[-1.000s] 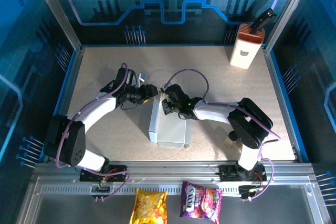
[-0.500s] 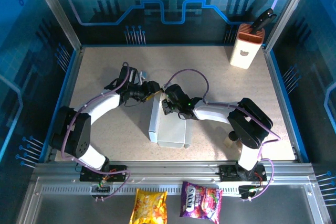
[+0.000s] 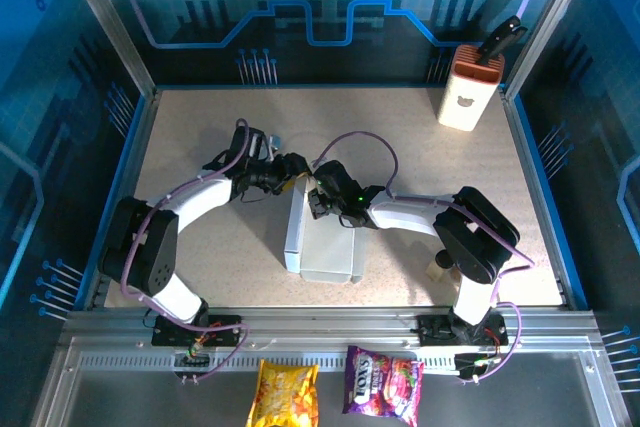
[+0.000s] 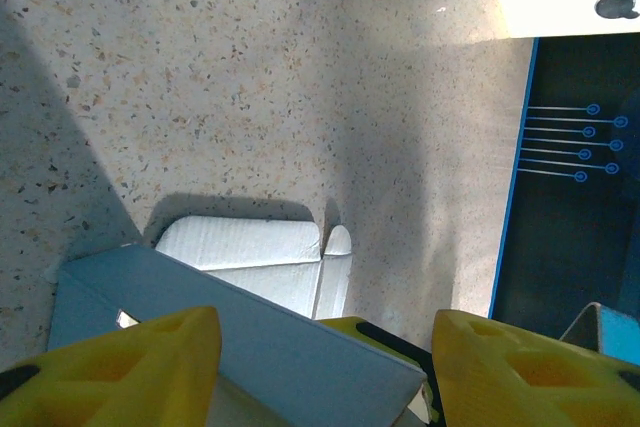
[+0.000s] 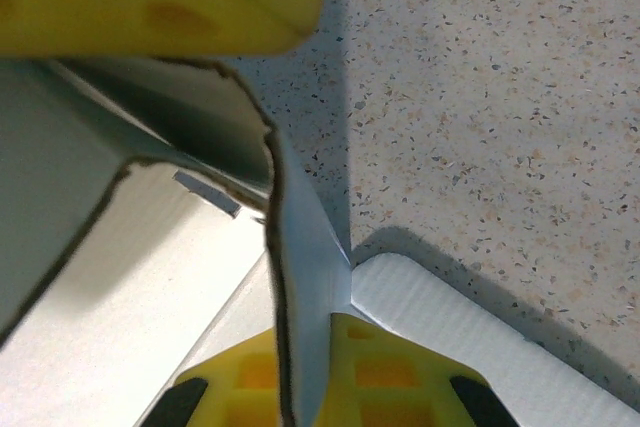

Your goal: Fold the paper box

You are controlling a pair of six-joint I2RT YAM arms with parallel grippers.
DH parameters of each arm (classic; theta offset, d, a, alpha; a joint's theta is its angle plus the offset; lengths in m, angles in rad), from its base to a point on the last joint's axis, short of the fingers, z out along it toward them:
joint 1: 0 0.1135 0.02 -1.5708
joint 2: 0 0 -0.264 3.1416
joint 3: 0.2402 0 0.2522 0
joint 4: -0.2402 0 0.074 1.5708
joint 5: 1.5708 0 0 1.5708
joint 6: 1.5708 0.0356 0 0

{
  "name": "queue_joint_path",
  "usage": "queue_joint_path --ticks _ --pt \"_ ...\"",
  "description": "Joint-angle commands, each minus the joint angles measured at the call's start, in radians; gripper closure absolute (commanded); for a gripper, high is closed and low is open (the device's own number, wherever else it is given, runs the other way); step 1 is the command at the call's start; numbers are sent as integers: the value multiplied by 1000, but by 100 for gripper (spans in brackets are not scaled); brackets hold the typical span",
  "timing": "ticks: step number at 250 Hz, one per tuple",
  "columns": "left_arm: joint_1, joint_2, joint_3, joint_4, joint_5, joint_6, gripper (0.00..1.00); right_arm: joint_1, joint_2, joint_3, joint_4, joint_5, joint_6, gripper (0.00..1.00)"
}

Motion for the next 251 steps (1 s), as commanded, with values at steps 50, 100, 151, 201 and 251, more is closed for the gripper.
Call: queue_joint_path --ticks 50,100,151,201,251 --pt "-13 15 -19 -45 -4 23 42 28 -22 -6 -21 0 6 95" --pt "-16 15 -20 -74 -18 46 44 35 -52 -7 -17 -12 -20 89" --pt "-18 5 -31 -96 -33 67 47 33 -116 -30 5 -48 -101 81" --pt "-20 1 -33 -103 -34 75 50 -16 -189 -75 31 -208 -186 71" --pt "-23 -8 -32 -117 -33 91 52 -141 -244 -143 63 -380 -190 62"
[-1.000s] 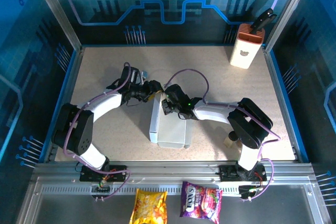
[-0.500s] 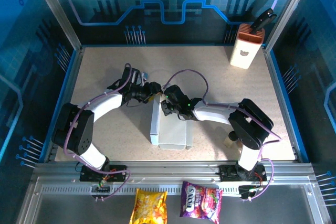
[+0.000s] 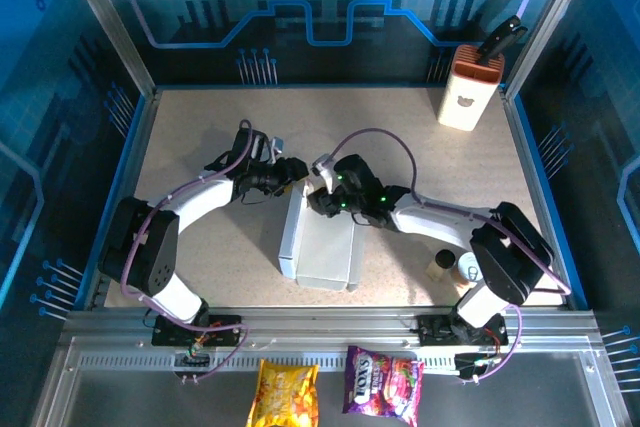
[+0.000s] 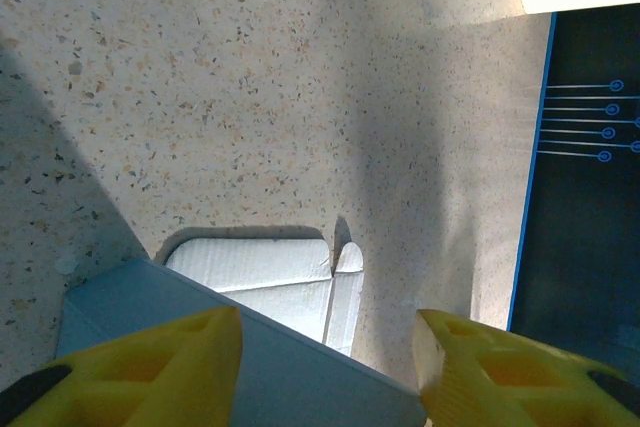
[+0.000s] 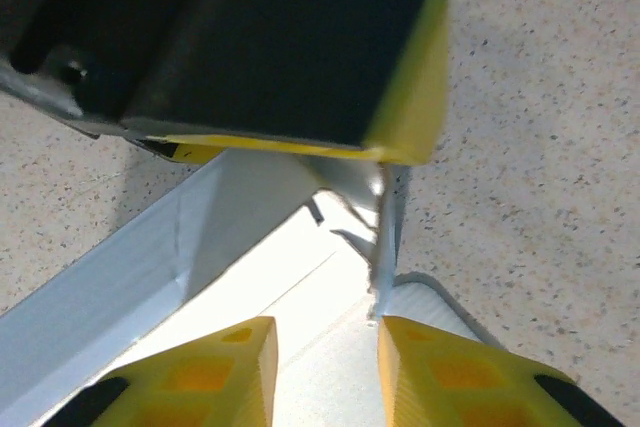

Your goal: Fold the paper box

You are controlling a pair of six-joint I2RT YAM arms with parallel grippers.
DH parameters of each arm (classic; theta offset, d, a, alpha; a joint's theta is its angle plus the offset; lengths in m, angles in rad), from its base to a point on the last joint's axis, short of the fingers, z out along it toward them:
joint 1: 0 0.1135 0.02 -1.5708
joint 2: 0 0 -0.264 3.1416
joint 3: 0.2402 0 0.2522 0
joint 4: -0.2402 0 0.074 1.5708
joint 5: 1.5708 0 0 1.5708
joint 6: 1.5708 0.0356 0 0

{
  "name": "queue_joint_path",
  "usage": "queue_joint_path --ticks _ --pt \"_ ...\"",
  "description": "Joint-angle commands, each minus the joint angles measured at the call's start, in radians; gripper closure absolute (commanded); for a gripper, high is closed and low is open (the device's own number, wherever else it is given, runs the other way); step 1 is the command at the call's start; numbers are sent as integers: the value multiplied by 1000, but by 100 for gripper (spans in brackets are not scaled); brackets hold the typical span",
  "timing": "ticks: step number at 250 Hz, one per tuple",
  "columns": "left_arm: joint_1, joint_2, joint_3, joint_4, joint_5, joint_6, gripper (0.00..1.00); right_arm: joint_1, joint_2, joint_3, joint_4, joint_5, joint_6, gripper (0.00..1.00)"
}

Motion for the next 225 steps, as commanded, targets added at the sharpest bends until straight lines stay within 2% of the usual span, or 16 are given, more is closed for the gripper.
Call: queue_joint_path --ticks 1,51,124,225 --pt "-11 -7 -28 -90 -25 34 52 -78 -38 -42 43 -154 -25 62" --pt "-11 -14 -25 -102 -26 42 52 -215 28 -86 150 -378 -52 56" --pt "-15 -20 -10 -132 -11 69 52 -243 220 -31 341 -655 -138 47" --pt "-18 -2 16 -154 32 100 53 -242 326 12 419 -726 -120 51"
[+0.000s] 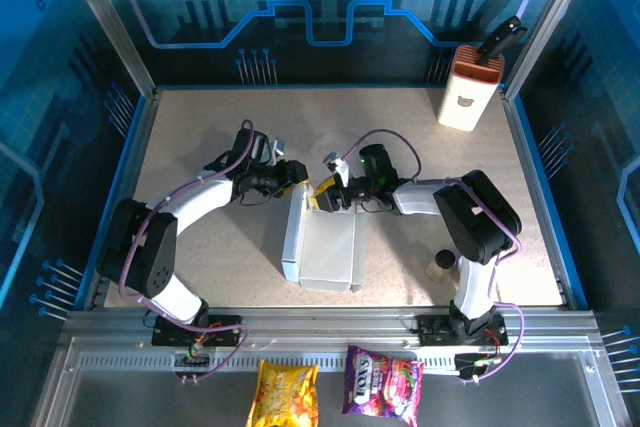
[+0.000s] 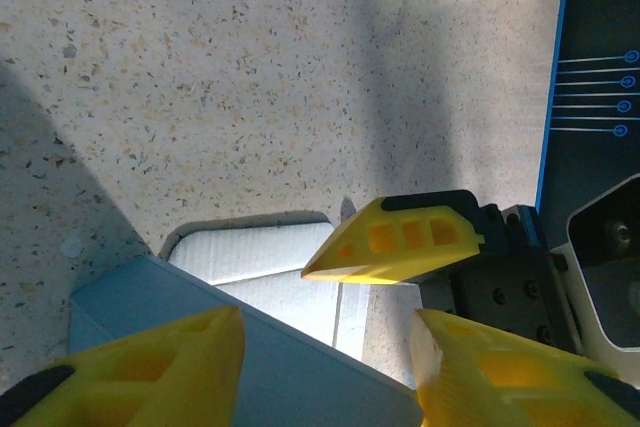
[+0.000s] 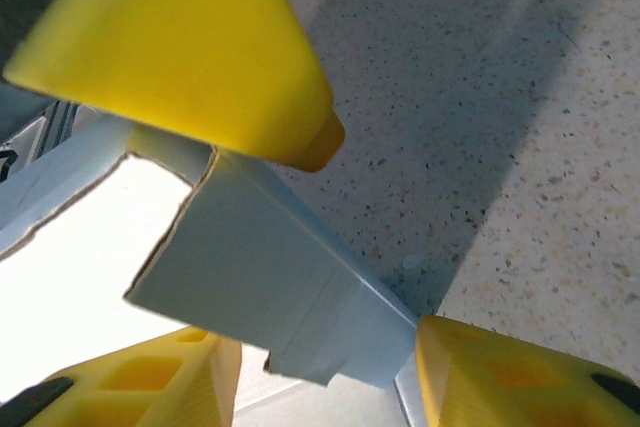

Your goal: Fold the paper box

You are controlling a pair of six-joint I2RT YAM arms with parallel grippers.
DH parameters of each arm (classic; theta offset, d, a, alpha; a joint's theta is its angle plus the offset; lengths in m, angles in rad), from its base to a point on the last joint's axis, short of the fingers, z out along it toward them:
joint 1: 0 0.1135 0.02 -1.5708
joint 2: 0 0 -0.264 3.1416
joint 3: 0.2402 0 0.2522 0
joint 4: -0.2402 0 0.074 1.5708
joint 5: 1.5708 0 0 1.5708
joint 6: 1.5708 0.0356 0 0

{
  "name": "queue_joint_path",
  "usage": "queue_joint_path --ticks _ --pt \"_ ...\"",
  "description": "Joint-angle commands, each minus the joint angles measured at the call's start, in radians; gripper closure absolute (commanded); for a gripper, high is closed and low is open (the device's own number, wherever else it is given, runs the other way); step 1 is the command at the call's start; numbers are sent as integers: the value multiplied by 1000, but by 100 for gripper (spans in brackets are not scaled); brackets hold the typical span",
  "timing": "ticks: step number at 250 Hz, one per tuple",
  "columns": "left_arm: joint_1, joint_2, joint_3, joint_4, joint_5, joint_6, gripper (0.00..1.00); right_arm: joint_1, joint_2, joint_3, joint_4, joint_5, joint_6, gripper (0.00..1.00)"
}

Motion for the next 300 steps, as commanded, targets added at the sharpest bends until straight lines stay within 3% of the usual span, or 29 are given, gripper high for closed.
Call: queue_joint_path --ticks 1,94,146,196,300 --pt "-11 10 6 -102 21 41 53 -6 26 26 52 -63 -1 51" --pt "-12 10 10 -117 9 46 54 -63 -79 -131 140 -28 50 51" --pt "-12 7 12 -124 12 53 54 -54 7 -54 122 13 68 57" --pt "-12 11 13 -113 34 52 54 -18 70 27 119 -57 32 57" --pt "-13 18 5 -94 75 57 54 13 94 24 156 -115 18 59"
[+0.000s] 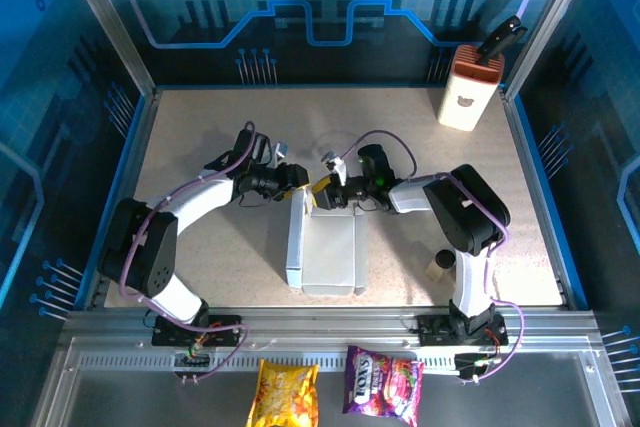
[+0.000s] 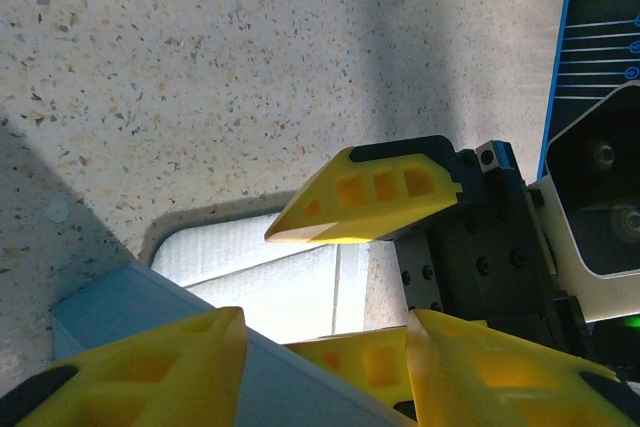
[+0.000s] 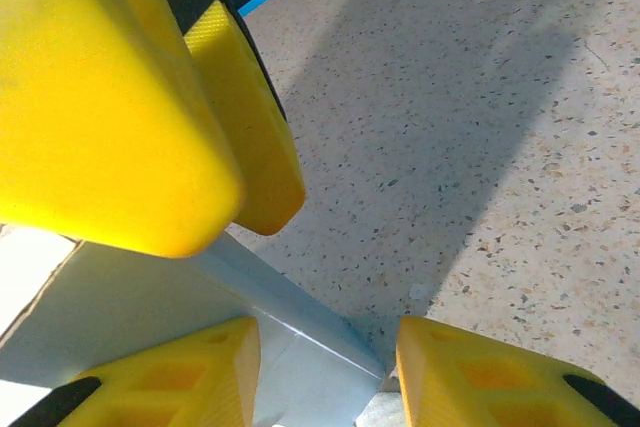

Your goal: Fold the paper box

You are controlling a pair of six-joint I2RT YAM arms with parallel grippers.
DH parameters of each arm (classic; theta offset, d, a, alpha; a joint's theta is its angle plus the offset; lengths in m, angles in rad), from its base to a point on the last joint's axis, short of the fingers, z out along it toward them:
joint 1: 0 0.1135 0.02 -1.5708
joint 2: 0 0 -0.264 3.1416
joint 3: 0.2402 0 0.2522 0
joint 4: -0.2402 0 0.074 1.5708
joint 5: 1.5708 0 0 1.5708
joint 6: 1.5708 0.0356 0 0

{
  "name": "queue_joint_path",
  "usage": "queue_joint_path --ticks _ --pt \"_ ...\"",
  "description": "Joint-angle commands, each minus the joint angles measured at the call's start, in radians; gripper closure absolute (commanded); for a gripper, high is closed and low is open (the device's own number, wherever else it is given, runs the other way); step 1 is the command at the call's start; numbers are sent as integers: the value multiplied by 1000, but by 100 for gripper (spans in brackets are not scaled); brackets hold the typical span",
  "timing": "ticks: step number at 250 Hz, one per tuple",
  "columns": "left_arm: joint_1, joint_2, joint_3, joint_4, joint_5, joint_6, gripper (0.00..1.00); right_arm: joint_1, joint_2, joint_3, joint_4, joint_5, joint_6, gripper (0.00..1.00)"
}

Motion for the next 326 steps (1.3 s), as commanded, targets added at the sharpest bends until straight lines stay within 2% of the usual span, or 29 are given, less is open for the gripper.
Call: queue_joint_path --ticks 1,45,131,171,210,240,271,326 --pt "-10 14 -3 -43 29 30 54 15 14 7 36 -49 -27 59" --pt "-11 -4 -7 -52 19 35 53 14 -10 -18 7 -21 -51 59" --pt "-7 -104 61 -189 -56 109 33 20 -3 -25 23 -26 -41 59" --pt "-6 -121 87 -227 -59 125 30 24 7 -16 25 -33 -39 59" --pt "-6 -169 127 -365 -115 191 29 30 16 -13 31 -41 -35 59" --pt "-6 -225 125 -492 -152 230 29 32 23 -7 32 -44 -34 59" --pt "-6 -279 77 -547 -156 247 31 35 34 4 33 -51 -32 59" --pt "-9 -273 12 -508 -113 230 50 51 41 23 22 -70 -38 59"
